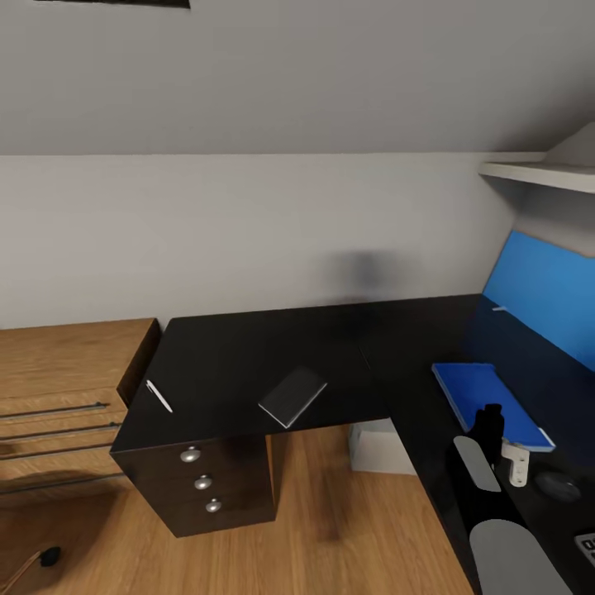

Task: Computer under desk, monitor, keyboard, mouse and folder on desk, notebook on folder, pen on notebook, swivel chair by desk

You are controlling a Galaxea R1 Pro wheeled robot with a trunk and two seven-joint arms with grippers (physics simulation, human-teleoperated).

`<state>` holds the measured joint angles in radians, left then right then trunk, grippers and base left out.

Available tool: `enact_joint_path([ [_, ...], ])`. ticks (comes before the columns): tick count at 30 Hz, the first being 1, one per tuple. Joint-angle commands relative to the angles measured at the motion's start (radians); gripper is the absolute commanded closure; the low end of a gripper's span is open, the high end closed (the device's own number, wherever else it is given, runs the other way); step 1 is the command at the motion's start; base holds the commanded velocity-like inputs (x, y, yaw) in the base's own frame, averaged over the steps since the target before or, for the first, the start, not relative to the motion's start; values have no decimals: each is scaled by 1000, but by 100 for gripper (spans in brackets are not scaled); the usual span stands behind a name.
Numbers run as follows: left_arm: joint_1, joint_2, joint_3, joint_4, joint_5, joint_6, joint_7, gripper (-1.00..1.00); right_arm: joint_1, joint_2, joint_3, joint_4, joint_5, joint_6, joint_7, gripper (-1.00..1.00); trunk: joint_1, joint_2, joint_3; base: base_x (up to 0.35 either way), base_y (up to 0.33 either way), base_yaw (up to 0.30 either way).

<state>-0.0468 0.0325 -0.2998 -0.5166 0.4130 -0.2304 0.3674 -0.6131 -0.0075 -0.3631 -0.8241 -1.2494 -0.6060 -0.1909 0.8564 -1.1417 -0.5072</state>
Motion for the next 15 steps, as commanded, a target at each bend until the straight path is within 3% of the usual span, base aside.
enact_joint_path([
  [1, -1, 1, -9, 0, 9, -4, 7, -100, 0, 0, 1, -2, -3, -3, -4, -100, -4, 7, 2, 0, 0, 0],
  [15, -1, 1, -8, 1, 11, -3, 4, -100, 0, 3, 16, -7, 0, 7, -5, -100, -58, 105, 46, 0, 0, 0],
])
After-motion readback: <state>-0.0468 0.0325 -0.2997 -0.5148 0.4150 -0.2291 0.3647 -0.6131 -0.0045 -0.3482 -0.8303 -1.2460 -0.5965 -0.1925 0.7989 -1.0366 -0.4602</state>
